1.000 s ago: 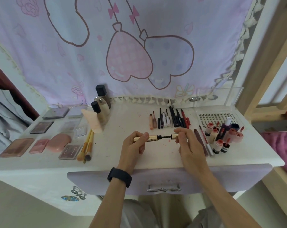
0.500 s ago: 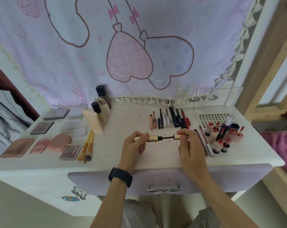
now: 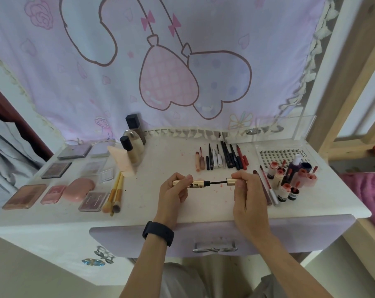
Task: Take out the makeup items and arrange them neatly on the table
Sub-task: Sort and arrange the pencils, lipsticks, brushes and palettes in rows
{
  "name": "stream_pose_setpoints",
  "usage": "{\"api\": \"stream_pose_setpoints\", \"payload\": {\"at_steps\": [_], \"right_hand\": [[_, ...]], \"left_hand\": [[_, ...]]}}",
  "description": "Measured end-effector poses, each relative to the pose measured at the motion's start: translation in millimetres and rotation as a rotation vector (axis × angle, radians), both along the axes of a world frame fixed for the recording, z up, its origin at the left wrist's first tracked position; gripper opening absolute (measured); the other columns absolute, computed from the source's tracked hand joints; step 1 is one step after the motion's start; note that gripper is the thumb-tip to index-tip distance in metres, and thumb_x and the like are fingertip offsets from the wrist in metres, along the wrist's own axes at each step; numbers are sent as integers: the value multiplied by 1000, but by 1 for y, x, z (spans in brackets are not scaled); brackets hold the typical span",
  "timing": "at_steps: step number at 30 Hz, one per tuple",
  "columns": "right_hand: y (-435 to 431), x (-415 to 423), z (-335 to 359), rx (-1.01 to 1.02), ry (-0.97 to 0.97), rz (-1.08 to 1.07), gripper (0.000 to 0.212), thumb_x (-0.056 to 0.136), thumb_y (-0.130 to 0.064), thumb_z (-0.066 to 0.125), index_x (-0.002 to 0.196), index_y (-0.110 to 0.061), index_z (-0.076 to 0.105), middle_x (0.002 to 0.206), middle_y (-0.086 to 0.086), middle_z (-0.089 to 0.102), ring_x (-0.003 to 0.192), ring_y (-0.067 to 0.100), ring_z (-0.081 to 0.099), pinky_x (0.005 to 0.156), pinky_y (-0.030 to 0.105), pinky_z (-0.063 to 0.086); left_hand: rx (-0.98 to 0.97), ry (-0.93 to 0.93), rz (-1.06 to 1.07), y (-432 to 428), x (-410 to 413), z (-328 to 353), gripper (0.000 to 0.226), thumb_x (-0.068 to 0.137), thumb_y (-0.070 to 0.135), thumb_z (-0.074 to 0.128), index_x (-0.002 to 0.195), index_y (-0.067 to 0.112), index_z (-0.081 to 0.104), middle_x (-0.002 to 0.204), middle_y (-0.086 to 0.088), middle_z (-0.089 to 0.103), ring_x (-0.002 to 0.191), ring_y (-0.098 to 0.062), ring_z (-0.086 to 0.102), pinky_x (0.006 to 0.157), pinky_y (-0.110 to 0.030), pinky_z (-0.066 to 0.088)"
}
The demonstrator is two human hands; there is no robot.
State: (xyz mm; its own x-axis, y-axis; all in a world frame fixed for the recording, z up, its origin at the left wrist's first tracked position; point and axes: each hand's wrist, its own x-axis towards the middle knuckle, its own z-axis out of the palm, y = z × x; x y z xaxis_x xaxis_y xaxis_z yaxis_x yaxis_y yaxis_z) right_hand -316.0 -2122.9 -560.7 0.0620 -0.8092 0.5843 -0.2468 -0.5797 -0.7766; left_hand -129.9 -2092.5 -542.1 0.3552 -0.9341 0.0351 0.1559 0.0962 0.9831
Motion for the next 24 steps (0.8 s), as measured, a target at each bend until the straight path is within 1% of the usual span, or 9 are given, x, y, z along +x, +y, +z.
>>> {"api": "stream_pose_setpoints", "payload": {"at_steps": [5, 7, 12, 14, 16, 19, 22, 24], "right_hand": [[2, 1, 0, -35, 29, -8, 17, 103, -8, 42, 111, -8, 57, 96, 1, 57, 88, 5, 54, 79, 13, 43], [2, 2, -1, -46, 36, -17, 17, 103, -8, 42, 111, -8, 58, 96, 2, 57, 89, 5, 54, 80, 13, 43], [2, 4, -1, -42, 76, -35, 18, 103, -12, 43, 108, -7, 60, 94, 2, 59, 88, 5, 55, 77, 10, 43], [2, 4, 0, -45, 91, -41, 19, 103, -12, 43, 107, -6, 61, 92, 2, 59, 87, 4, 54, 76, 9, 42], [3, 3, 2, -59, 111, -38, 19, 103, -12, 45, 106, -5, 61, 91, 3, 60, 86, 2, 53, 75, 7, 41], [8, 2, 7, -145, 162, -69, 21, 103, -17, 47, 106, -2, 62, 93, 4, 59, 84, -6, 48, 77, 2, 39], [12, -3, 16, -251, 219, -80, 26, 101, -18, 46, 104, 0, 64, 92, 4, 59, 81, -4, 43, 78, -2, 37], [15, -9, 23, -246, 246, -42, 24, 103, -21, 46, 104, -6, 64, 90, -3, 58, 76, -3, 46, 73, 1, 38]], "left_hand": [[0, 59, 13, -1, 4, -1, 26, 78, 23, 70, 57, 19, 55, 51, 7, 32, 45, -8, 23, 44, -17, 22], [2, 70, 32, -2, 4, -2, 26, 77, 23, 70, 57, 19, 55, 52, 6, 31, 46, -9, 23, 44, -18, 21], [0, 118, 70, -1, 6, -2, 29, 77, 21, 69, 53, 21, 52, 51, 6, 30, 47, -10, 23, 46, -21, 19], [17, 154, 72, -2, 6, 0, 30, 76, 17, 69, 51, 21, 52, 51, 4, 30, 46, -10, 22, 45, -21, 18], [41, 187, 78, -4, 7, 2, 36, 80, 12, 70, 51, 20, 51, 53, 3, 29, 46, -11, 21, 44, -21, 18], [105, 254, 92, -5, 8, 7, 38, 91, 7, 64, 56, 16, 51, 53, 3, 29, 47, -12, 20, 45, -23, 17], [150, 302, 97, -4, 6, 13, 35, 92, 10, 63, 59, 14, 52, 54, 3, 30, 43, -10, 22, 41, -21, 21], [136, 241, 89, -2, 4, 20, 39, 92, 11, 64, 55, 17, 55, 53, 3, 32, 43, -10, 25, 41, -20, 24]]}}
